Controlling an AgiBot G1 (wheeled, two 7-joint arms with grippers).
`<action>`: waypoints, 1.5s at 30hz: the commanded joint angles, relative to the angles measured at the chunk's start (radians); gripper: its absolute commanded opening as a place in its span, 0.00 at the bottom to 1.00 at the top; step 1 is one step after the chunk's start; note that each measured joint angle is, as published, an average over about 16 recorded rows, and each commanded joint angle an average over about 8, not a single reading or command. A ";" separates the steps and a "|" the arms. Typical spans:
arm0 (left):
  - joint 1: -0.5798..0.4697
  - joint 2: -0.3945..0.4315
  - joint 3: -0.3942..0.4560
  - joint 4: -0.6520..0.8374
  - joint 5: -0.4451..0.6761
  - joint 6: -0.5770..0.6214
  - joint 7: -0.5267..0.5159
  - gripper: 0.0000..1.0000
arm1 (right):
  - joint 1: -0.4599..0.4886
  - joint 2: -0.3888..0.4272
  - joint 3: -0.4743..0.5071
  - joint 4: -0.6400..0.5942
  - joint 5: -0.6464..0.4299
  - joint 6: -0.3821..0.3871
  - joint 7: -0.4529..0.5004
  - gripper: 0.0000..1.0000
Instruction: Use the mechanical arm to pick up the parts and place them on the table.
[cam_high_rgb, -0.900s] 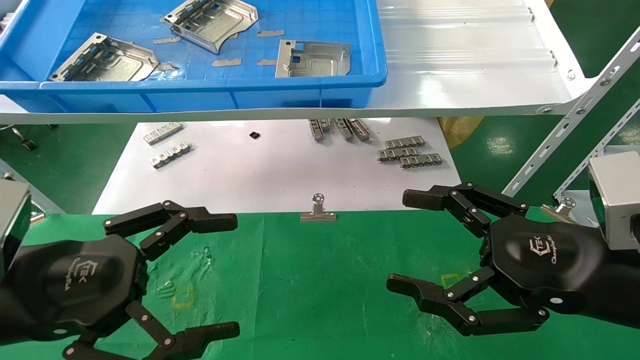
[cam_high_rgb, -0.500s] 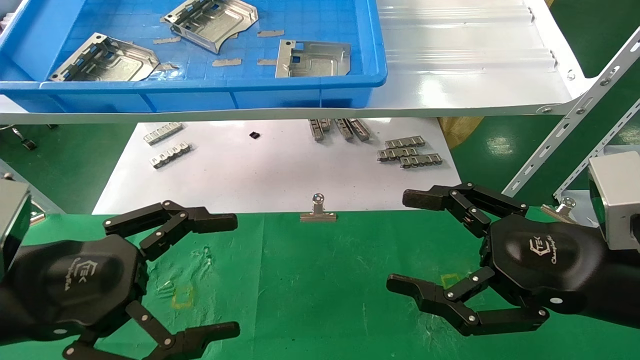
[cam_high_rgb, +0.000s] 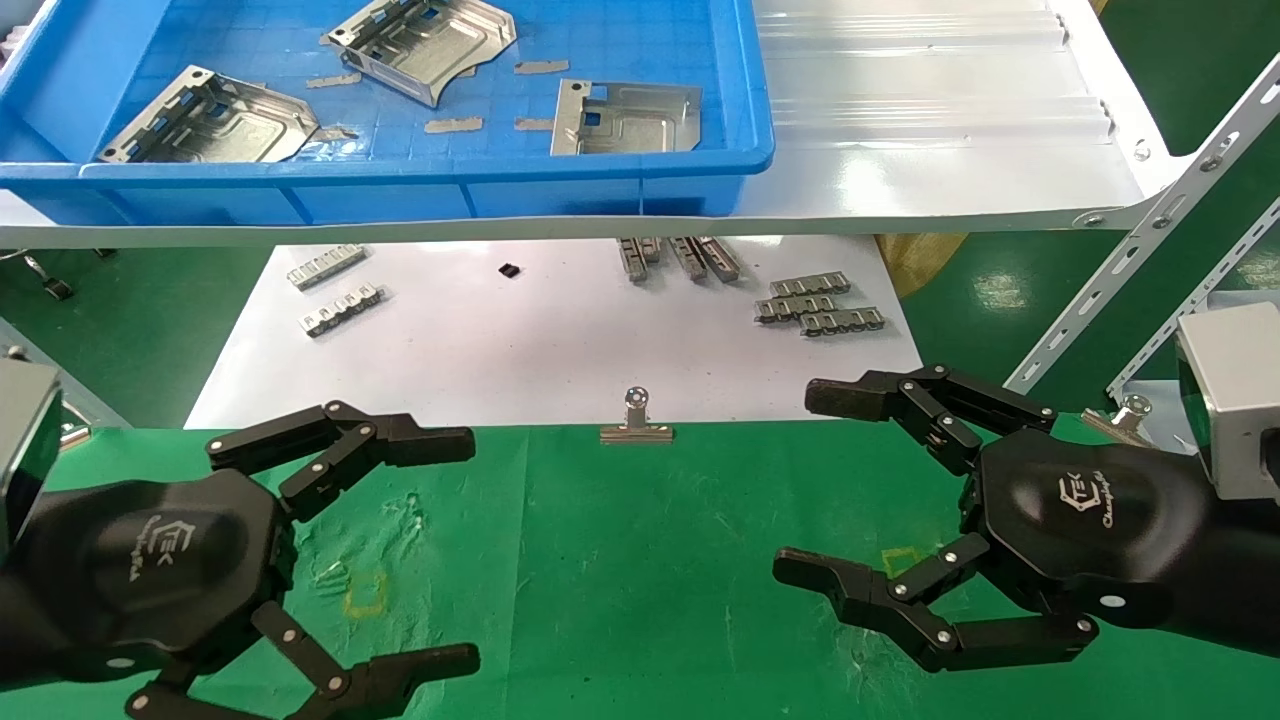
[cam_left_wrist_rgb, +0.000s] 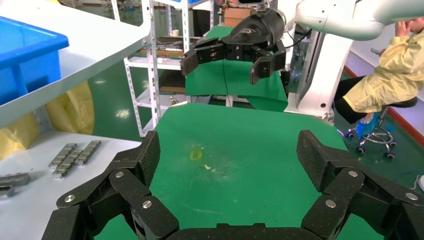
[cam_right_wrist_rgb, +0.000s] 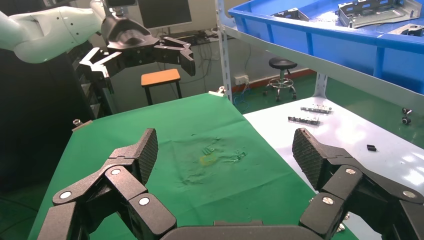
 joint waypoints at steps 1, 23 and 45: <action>0.000 0.000 0.000 0.000 0.000 0.000 0.000 1.00 | 0.000 0.000 0.000 0.000 0.000 0.000 0.000 1.00; 0.000 0.000 0.000 0.000 0.000 0.000 0.000 1.00 | 0.000 0.000 0.000 0.000 0.000 0.000 0.000 1.00; 0.000 0.000 0.000 0.000 0.000 0.000 0.000 1.00 | 0.000 0.000 0.000 0.000 0.000 0.000 0.000 0.00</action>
